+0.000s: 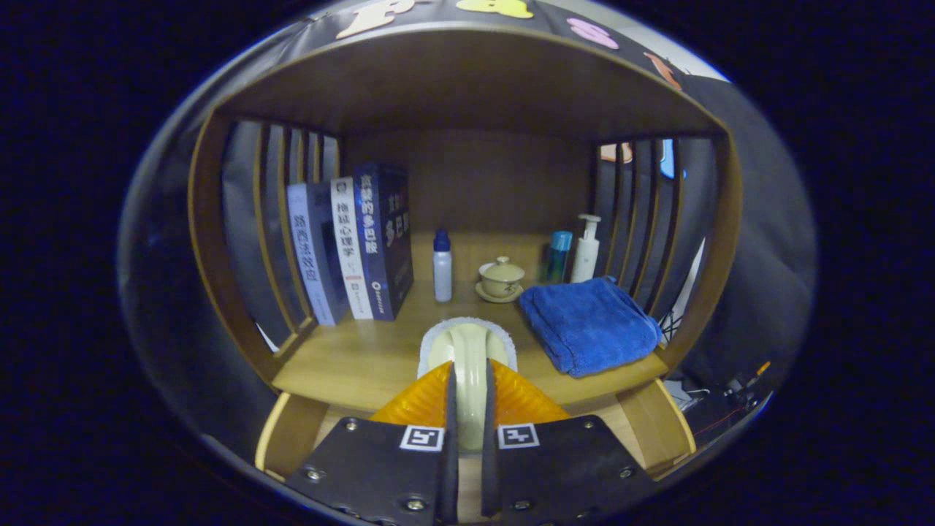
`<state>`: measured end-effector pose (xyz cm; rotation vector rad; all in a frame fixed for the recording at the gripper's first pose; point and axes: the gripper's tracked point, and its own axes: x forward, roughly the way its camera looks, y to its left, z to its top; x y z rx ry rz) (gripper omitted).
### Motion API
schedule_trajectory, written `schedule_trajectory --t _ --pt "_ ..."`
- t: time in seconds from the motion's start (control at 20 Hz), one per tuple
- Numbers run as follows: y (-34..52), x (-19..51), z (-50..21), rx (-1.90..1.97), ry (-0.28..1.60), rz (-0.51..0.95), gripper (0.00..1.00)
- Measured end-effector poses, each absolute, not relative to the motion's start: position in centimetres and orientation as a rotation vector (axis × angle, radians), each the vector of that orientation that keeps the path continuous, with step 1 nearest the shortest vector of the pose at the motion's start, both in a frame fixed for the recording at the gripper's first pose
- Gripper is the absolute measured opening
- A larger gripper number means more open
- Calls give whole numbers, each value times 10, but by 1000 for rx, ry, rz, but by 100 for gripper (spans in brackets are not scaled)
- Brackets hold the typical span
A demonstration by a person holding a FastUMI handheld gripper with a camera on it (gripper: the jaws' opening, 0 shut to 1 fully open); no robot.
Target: Pull open the drawer, take out the items inside it, and place them on the countertop above the cabinet.
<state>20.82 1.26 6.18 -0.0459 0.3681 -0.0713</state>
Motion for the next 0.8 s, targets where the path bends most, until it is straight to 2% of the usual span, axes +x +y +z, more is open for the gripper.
schedule_trajectory --t 0.25,0.8 --pt "20 257 23 -63 430 -34 13" --pt "28 333 22 55 328 -3 13"
